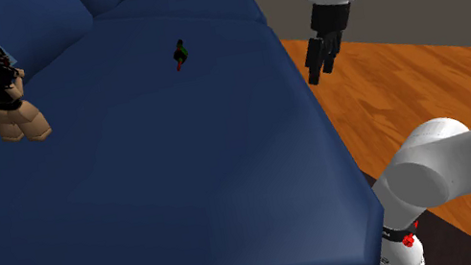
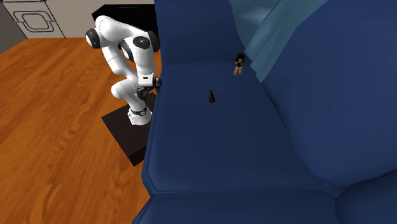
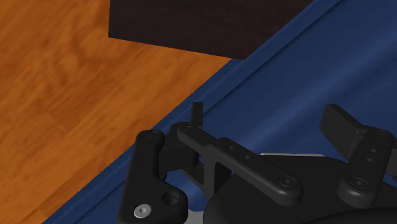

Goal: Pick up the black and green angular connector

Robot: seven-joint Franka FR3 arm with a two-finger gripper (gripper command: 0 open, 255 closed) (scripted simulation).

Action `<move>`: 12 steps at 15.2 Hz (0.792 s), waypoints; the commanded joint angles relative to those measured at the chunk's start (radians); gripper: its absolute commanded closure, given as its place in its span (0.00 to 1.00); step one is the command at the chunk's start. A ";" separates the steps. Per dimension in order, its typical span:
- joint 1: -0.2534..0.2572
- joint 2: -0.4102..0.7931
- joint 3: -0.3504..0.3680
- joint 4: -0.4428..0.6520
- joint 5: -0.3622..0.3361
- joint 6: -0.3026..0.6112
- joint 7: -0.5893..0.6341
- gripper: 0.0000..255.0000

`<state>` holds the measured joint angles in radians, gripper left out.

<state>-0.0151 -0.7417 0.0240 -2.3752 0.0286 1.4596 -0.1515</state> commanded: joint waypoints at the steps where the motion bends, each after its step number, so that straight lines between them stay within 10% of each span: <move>1: 0.000 0.000 0.000 0.000 0.000 0.000 0.000 0.00; 12: 0.024 0.366 0.194 0.361 0.022 0.021 0.254 0.00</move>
<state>0.0069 -0.4158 0.1983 -2.0511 0.0529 1.4765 0.0737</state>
